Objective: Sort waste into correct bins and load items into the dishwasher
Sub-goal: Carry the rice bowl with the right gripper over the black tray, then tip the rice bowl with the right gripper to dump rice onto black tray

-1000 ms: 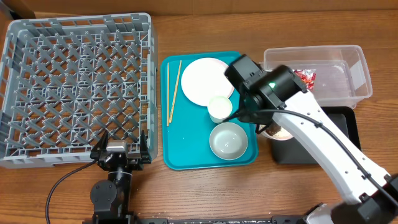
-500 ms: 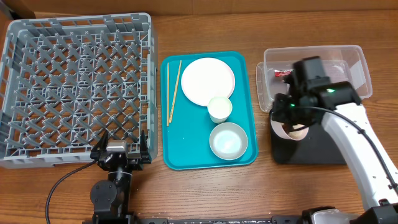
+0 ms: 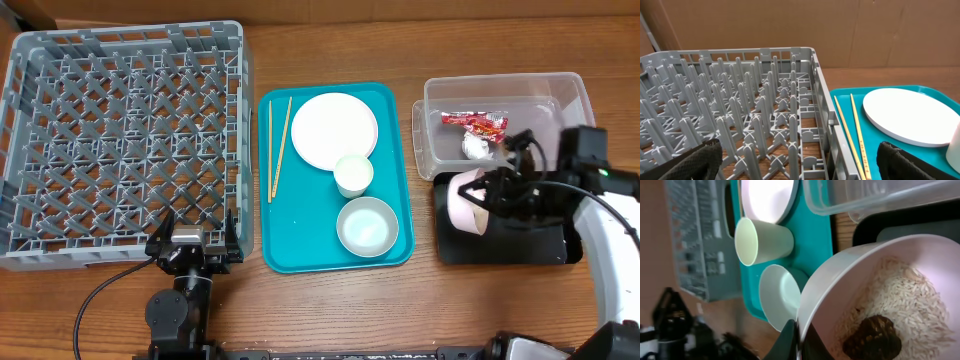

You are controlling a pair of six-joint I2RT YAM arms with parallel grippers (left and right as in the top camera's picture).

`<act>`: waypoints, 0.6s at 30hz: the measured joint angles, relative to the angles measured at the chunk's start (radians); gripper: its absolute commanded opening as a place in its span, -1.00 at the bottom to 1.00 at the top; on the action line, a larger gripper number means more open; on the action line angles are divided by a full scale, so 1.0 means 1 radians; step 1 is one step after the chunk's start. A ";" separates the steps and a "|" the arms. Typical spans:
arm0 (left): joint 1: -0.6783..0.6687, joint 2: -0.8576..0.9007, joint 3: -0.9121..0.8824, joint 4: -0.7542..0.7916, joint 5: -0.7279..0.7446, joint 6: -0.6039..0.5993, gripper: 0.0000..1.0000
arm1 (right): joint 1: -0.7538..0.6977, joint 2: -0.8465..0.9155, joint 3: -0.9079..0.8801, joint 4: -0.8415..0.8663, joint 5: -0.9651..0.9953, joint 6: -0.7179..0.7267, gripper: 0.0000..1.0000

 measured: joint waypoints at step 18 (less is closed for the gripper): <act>0.000 0.000 0.000 0.000 0.000 0.000 1.00 | -0.283 0.021 -0.089 -0.002 -0.499 -0.090 -0.92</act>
